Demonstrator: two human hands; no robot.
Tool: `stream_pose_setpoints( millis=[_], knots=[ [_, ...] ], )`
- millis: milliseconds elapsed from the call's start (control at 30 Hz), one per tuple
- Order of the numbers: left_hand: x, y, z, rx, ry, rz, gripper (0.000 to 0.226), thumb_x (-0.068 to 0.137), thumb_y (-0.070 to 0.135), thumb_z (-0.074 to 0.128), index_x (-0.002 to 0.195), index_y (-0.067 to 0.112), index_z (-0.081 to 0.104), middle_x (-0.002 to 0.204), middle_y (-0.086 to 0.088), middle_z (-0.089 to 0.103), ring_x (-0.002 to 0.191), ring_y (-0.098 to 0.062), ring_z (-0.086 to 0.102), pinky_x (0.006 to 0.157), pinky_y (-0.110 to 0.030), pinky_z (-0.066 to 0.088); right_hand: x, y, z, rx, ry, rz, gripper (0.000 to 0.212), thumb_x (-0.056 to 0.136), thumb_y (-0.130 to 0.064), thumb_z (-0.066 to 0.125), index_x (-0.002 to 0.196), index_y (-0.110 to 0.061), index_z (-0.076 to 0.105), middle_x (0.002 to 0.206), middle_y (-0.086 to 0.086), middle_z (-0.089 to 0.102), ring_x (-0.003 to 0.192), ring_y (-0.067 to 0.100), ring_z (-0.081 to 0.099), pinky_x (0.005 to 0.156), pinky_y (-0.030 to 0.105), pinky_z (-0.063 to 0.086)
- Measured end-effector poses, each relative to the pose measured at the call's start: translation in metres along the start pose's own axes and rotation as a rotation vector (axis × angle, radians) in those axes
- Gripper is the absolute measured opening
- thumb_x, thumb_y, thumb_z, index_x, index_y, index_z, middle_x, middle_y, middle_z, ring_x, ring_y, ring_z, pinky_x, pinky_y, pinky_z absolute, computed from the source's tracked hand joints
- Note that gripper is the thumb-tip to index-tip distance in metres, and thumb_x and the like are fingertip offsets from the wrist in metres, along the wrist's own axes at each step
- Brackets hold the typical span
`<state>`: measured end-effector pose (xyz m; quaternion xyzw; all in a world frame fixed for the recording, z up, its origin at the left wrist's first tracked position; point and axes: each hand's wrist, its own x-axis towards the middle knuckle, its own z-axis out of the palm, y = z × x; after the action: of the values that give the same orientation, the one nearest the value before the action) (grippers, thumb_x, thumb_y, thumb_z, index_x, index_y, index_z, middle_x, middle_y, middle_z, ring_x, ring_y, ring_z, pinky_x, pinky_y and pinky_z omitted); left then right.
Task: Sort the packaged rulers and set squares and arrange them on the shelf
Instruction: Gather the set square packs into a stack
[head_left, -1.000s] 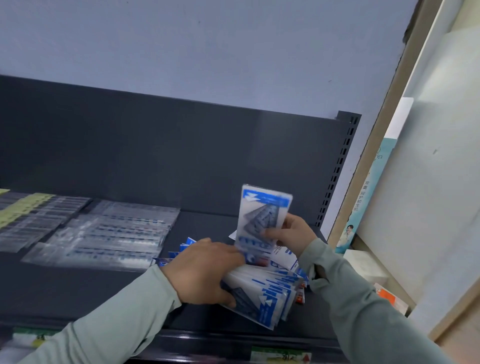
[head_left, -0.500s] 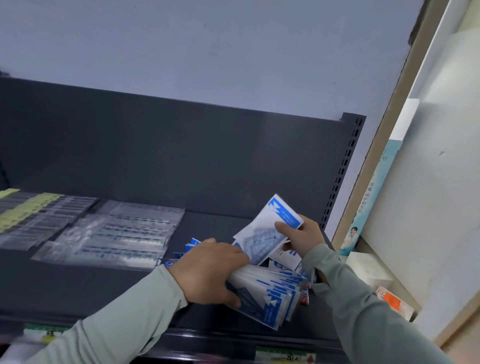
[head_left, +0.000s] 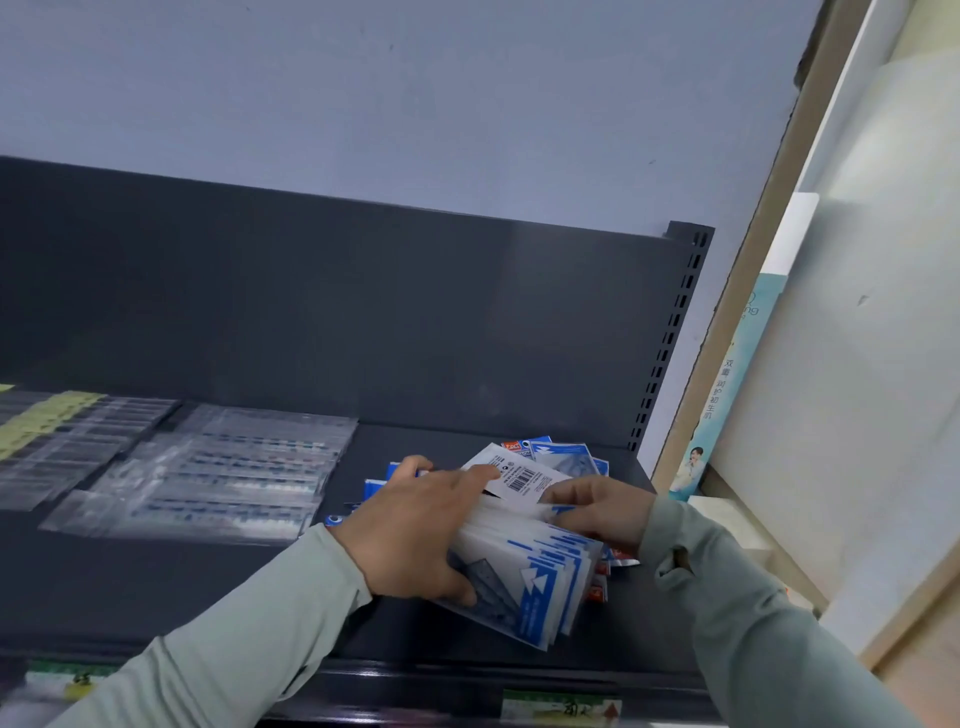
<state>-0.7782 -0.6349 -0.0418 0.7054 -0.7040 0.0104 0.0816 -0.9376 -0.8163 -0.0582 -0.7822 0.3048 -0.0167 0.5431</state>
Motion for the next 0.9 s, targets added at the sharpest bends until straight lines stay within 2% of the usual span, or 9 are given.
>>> stream_pose_setpoints(
  millis=[67, 133, 200, 267, 367, 500, 633, 733, 900],
  knots=[
    [0.002, 0.001, -0.001, 0.024, 0.005, 0.003, 0.075, 0.067, 0.054, 0.072, 0.129, 0.028, 0.040, 0.112, 0.014, 0.054, 0.102, -0.012, 0.046, 0.095, -0.025, 0.018, -0.010, -0.010, -0.001, 0.165, 0.048, -0.029, 0.014, 0.086, -0.028, 0.066, 0.084, -0.017, 0.074, 0.100, 0.009, 0.071, 0.088, 0.024, 0.059, 0.074, 0.034, 0.050],
    [0.003, 0.001, -0.001, 0.066, 0.018, 0.029, 0.055, 0.067, 0.057, 0.069, 0.110, 0.029, 0.050, 0.098, 0.016, 0.053, 0.093, -0.007, 0.048, 0.092, -0.028, 0.020, -0.009, -0.012, -0.001, 0.114, 0.257, -0.084, 0.026, 0.090, -0.038, 0.060, 0.087, -0.015, 0.072, 0.096, 0.005, 0.073, 0.086, 0.019, 0.061, 0.071, 0.030, 0.049],
    [0.002, 0.000, -0.001, 0.081, -0.007, 0.032, 0.048, 0.068, 0.057, 0.068, 0.102, 0.029, 0.051, 0.093, 0.017, 0.050, 0.089, -0.005, 0.046, 0.091, -0.029, 0.020, 0.000, -0.009, 0.000, -0.358, 0.419, -0.030, 0.030, 0.086, -0.043, 0.063, 0.106, -0.021, 0.068, 0.113, -0.003, 0.067, 0.103, 0.015, 0.059, 0.092, 0.034, 0.049],
    [0.002, 0.000, -0.001, 0.096, -0.028, 0.044, 0.047, 0.069, 0.058, 0.067, 0.101, 0.029, 0.050, 0.095, 0.016, 0.051, 0.090, -0.006, 0.047, 0.091, -0.028, 0.021, 0.008, -0.005, 0.004, -0.824, 0.338, 0.132, 0.055, 0.081, -0.051, 0.064, 0.130, -0.029, 0.054, 0.138, -0.004, 0.049, 0.125, 0.017, 0.046, 0.107, 0.037, 0.039],
    [0.001, 0.000, -0.001, 0.090, -0.051, 0.058, 0.048, 0.071, 0.058, 0.068, 0.104, 0.029, 0.049, 0.101, 0.014, 0.052, 0.097, -0.007, 0.048, 0.088, -0.027, 0.026, 0.011, -0.012, 0.006, -1.034, 0.273, 0.175, 0.052, 0.086, -0.047, 0.057, 0.135, -0.029, 0.049, 0.139, -0.002, 0.047, 0.125, 0.020, 0.046, 0.103, 0.035, 0.041],
    [0.000, -0.001, -0.002, 0.058, -0.069, 0.062, 0.048, 0.072, 0.057, 0.069, 0.107, 0.030, 0.049, 0.103, 0.014, 0.051, 0.099, -0.008, 0.048, 0.089, -0.028, 0.032, 0.009, -0.016, 0.000, -0.850, 0.473, 0.078, 0.017, 0.088, -0.026, 0.048, 0.092, -0.024, 0.065, 0.094, 0.000, 0.066, 0.088, 0.023, 0.062, 0.075, 0.027, 0.048],
    [0.000, -0.002, -0.002, 0.054, -0.058, 0.069, 0.048, 0.073, 0.056, 0.068, 0.109, 0.030, 0.049, 0.103, 0.014, 0.052, 0.099, -0.007, 0.049, 0.089, -0.027, 0.032, 0.009, -0.019, -0.009, -0.545, 0.605, -0.077, 0.022, 0.089, -0.019, 0.056, 0.069, -0.024, 0.059, 0.067, 0.000, 0.060, 0.062, 0.017, 0.055, 0.062, 0.023, 0.043],
    [0.000, -0.003, 0.000, 0.036, -0.046, 0.069, 0.053, 0.073, 0.057, 0.069, 0.115, 0.032, 0.048, 0.107, 0.015, 0.053, 0.101, -0.005, 0.048, 0.091, -0.027, 0.031, 0.007, -0.024, -0.006, -0.319, 0.534, -0.216, 0.023, 0.088, -0.012, 0.062, 0.068, -0.022, 0.055, 0.068, 0.000, 0.057, 0.062, 0.016, 0.052, 0.059, 0.022, 0.044],
    [-0.001, -0.004, 0.002, 0.027, -0.029, 0.047, 0.052, 0.070, 0.058, 0.070, 0.109, 0.031, 0.047, 0.106, 0.016, 0.055, 0.099, -0.007, 0.049, 0.092, -0.027, 0.032, 0.005, -0.024, 0.004, -0.152, 0.427, -0.251, 0.022, 0.088, -0.010, 0.063, 0.073, -0.022, 0.055, 0.070, -0.001, 0.059, 0.060, 0.012, 0.053, 0.057, 0.017, 0.045]
  ],
)
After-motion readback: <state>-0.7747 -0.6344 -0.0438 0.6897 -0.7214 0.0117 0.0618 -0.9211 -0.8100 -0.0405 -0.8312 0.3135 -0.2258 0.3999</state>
